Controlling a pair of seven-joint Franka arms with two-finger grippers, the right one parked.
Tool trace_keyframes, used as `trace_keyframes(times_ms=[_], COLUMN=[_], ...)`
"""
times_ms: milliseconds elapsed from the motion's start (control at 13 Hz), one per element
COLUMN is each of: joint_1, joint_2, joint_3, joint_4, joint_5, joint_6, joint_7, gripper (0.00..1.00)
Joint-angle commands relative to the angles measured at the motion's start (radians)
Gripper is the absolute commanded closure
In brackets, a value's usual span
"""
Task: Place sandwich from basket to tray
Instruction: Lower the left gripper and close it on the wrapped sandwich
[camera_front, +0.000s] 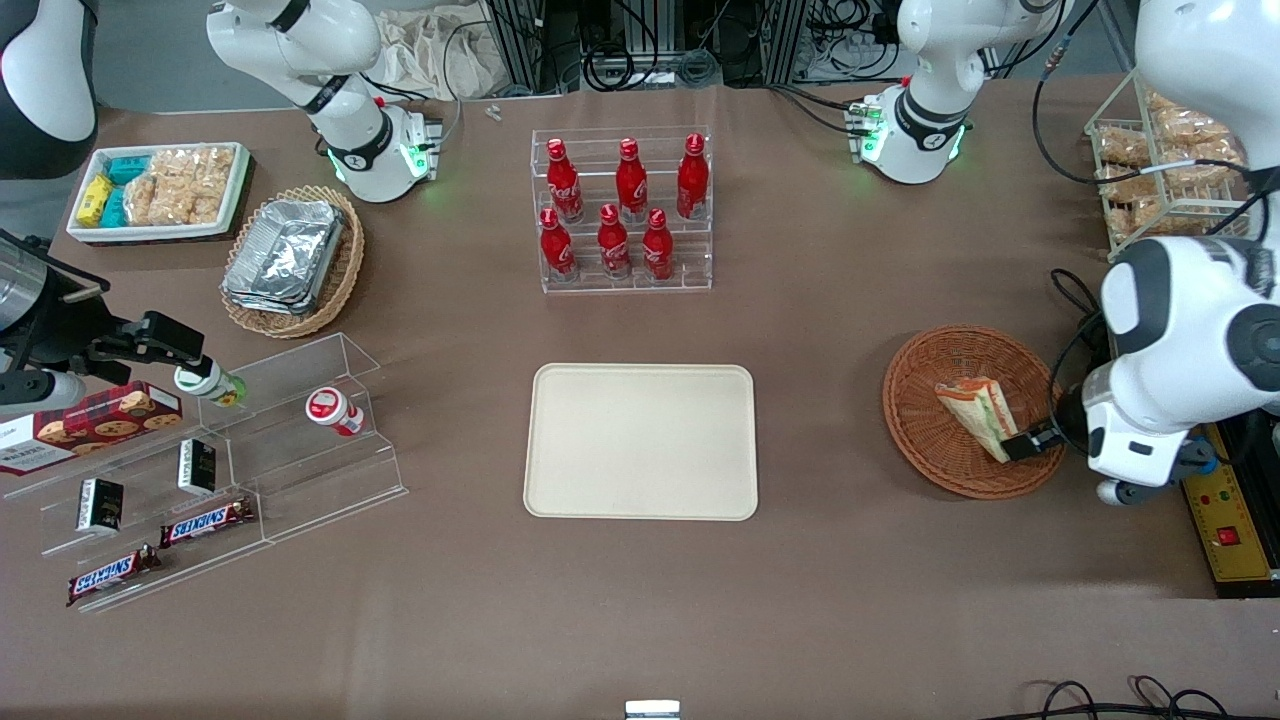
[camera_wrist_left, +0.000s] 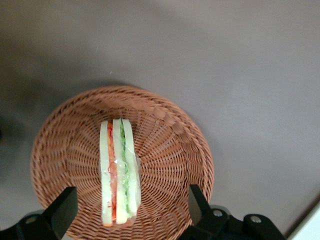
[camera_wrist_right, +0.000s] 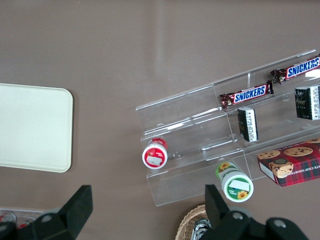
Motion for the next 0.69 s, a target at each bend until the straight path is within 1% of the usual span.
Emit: trace_keyframes(times_ms=[0,231,615], joint_1=[0.006,0.018,0.048], joint_2=[0.020,0.030,0.030], joint_3=[-0.007,-0.004,-0.004], joint_4=[-0.026,-0.061,-0.203], joint_5=[-0.013,-0.013,-0.015], joint_6=[0.021,0.025,0.203], joint_7=[-0.173,-0.192,-0.194], gripper=[0.02,0.02,0.01])
